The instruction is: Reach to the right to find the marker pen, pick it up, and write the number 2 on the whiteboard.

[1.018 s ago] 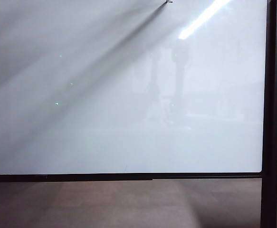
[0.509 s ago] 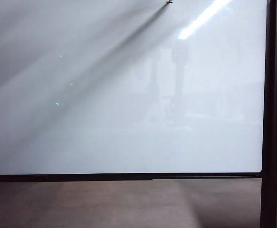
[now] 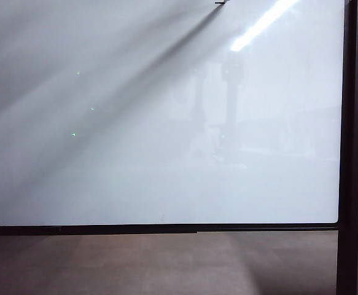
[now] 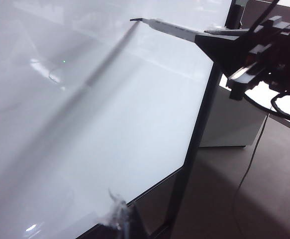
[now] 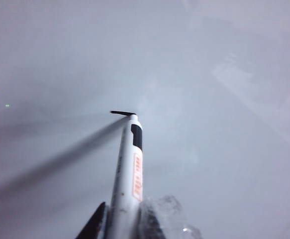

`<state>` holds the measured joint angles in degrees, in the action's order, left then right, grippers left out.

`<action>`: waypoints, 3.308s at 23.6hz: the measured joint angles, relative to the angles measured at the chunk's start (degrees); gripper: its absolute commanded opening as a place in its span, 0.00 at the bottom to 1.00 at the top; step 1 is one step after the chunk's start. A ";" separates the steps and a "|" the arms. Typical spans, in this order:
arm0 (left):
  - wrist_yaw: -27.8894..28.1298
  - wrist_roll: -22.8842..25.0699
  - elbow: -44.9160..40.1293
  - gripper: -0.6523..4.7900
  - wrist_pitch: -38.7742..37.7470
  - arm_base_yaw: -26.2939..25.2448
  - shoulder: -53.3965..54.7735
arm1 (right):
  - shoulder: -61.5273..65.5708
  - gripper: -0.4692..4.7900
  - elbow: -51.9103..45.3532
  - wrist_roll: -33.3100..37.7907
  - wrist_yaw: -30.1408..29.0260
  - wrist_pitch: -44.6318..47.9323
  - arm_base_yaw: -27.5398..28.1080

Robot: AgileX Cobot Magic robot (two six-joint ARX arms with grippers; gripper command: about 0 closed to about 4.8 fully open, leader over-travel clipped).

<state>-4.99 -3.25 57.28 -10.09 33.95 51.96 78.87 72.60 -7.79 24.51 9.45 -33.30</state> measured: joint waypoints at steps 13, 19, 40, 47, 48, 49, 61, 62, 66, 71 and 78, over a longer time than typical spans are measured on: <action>0.00 0.00 0.00 0.11 -0.04 0.00 0.00 | 0.00 0.12 0.00 0.00 2.89 -0.20 -0.02; 0.00 0.00 0.00 0.11 -0.07 0.00 0.00 | 0.00 0.12 0.00 -0.02 3.52 -0.33 -0.02; 0.00 0.00 0.00 0.11 -0.07 0.00 0.00 | 0.04 0.12 0.04 0.04 3.96 -2.89 0.02; 0.00 0.00 0.00 0.11 -0.07 0.00 0.00 | 0.11 0.12 0.04 0.22 4.04 -3.50 0.04; 0.00 0.00 0.00 0.11 -0.07 0.00 0.00 | 0.13 0.12 0.04 0.22 4.07 -3.52 0.04; -0.02 0.00 0.00 0.11 -0.07 0.00 0.00 | 0.13 0.12 0.04 0.24 4.09 -3.56 0.04; -0.02 0.00 0.00 0.11 -0.07 0.00 0.00 | 0.26 0.12 0.09 1.53 4.42 -6.21 0.09; -0.02 0.00 0.00 0.11 -0.07 0.00 0.00 | 0.26 0.12 0.09 1.53 4.37 -6.36 0.09; 0.00 0.00 0.00 0.11 -0.07 0.00 0.00 | 0.26 0.12 0.11 1.95 3.87 -6.64 0.13; -0.02 0.00 0.00 0.11 -0.07 0.00 0.00 | 0.28 0.12 0.13 2.45 3.74 -7.89 0.13; -0.02 0.00 0.00 0.11 -0.09 0.00 0.00 | 0.37 0.12 0.11 2.97 3.72 -9.03 0.13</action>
<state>-5.02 -3.25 57.28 -10.17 33.95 51.96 79.24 72.71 -4.82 28.23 0.43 -33.17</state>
